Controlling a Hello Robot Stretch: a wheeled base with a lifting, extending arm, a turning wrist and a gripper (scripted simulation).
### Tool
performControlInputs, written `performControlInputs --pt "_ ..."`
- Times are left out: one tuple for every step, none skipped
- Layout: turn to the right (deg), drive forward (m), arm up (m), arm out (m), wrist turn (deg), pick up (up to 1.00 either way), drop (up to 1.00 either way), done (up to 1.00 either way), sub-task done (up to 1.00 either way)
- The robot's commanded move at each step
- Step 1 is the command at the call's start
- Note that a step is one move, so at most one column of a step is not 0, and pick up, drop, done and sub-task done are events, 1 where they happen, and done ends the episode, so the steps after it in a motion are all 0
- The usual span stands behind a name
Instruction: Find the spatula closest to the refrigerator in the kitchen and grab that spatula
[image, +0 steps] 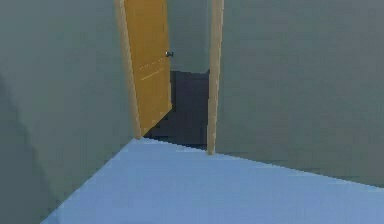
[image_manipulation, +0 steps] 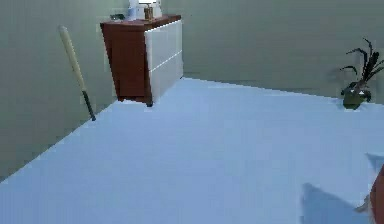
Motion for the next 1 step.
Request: performControlInputs --pt "0.0 1.0 0.0 0.0 0.0 0.0 0.0 0.0 0.0"
